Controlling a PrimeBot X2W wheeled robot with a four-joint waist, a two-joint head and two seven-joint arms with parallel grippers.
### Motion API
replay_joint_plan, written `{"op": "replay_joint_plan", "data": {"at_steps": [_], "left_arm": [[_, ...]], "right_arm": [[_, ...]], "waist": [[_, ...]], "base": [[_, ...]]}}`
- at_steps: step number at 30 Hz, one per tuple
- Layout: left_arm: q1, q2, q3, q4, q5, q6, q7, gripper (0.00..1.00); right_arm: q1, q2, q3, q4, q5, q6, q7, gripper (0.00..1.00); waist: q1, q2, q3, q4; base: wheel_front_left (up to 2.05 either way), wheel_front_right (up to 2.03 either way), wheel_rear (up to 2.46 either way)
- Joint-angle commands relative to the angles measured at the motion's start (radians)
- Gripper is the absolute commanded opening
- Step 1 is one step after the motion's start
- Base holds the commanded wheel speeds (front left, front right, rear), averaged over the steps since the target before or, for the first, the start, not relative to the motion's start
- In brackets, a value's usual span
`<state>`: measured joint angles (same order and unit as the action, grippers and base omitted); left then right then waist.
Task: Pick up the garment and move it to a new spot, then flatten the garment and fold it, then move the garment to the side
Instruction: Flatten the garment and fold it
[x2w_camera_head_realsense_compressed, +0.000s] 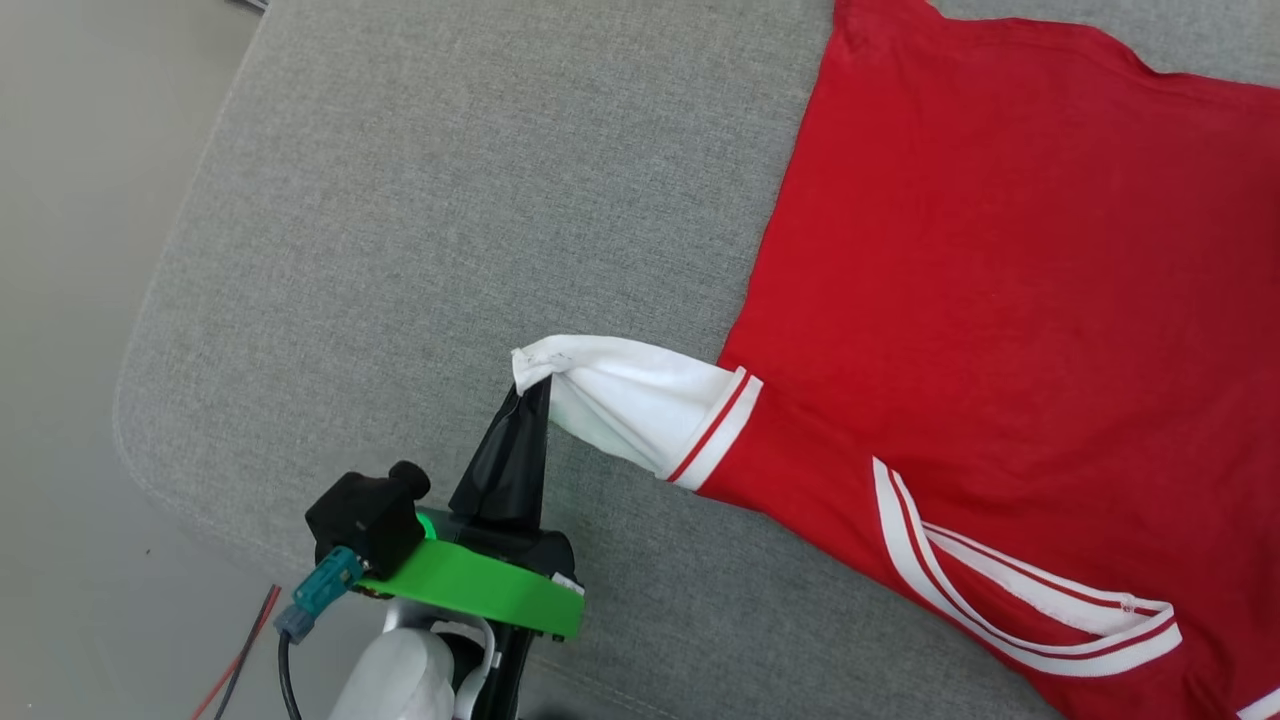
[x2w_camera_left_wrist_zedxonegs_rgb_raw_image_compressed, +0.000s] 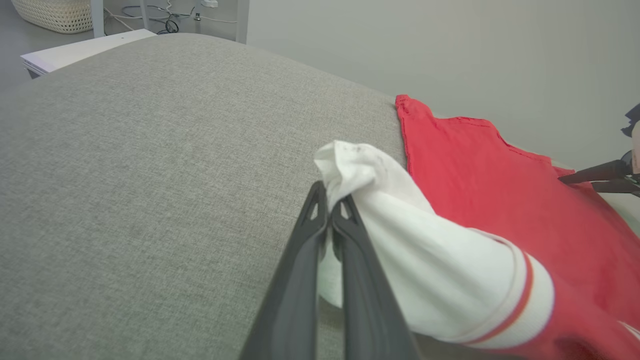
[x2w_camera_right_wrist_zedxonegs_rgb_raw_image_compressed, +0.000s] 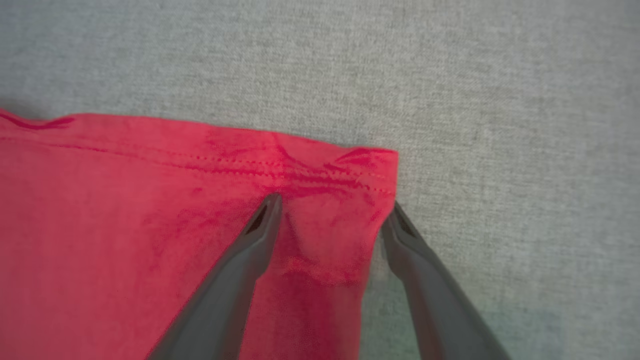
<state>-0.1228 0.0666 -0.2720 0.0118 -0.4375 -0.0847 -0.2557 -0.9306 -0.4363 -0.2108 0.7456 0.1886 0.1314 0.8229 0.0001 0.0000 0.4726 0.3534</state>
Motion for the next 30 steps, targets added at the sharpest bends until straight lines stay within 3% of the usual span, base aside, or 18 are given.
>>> {"op": "replay_joint_plan", "data": {"at_steps": [1,2,3,4,10,18,24,30], "left_arm": [[-0.015,-0.005,0.011,0.001,0.009,-0.006,-0.006,0.0],[-0.014,-0.006,0.014,0.003,0.011,-0.008,-0.006,0.0],[-0.014,-0.008,0.017,0.005,0.013,-0.009,-0.006,0.0],[-0.014,-0.01,0.023,0.008,0.017,-0.012,-0.006,0.0],[-0.011,-0.013,0.031,0.026,0.026,-0.02,-0.006,0.0],[0.022,0.002,0.045,0.055,0.049,-0.023,-0.006,0.0],[0.074,0.033,0.066,0.077,0.055,-0.004,-0.003,0.0],[0.132,0.063,0.081,0.054,0.051,0.019,0.032,0.0]], "right_arm": [[0.038,0.019,-0.003,0.059,-0.011,-0.001,0.058,1.0],[0.049,0.026,-0.013,0.078,-0.014,-0.001,0.091,0.97],[0.059,0.035,-0.021,0.091,-0.015,-0.001,0.122,0.58],[0.076,0.051,-0.036,0.096,-0.019,-0.001,0.165,0.0],[0.069,0.061,-0.05,0.042,-0.02,-0.001,0.142,0.0],[0.09,0.011,-0.026,-0.062,-0.004,-0.001,0.114,0.0],[0.231,-0.02,0.011,-0.218,0.067,-0.001,0.115,0.0],[0.468,-0.023,-0.044,-0.439,0.131,-0.001,0.151,0.0]], "waist": [[-0.0001,0.0,0.028,0.021],[-0.0001,0.0,0.027,0.019],[-0.0001,0.0,0.026,0.017],[-0.0001,0.0,0.021,0.011],[-0.0001,0.0,-0.018,-0.011],[-0.0001,0.0,-0.146,-0.073],[-0.0001,0.0,-0.266,-0.149],[-0.0001,0.0,-0.345,-0.227]], "base": [[0.0,0.0,0.0],[0.0,0.0,0.0],[0.0,0.0,0.0],[0.0,0.0,0.0],[0.0,0.0,0.0],[0.0,0.0,0.0],[0.0,0.0,0.0],[0.0,0.0,0.0]]}}
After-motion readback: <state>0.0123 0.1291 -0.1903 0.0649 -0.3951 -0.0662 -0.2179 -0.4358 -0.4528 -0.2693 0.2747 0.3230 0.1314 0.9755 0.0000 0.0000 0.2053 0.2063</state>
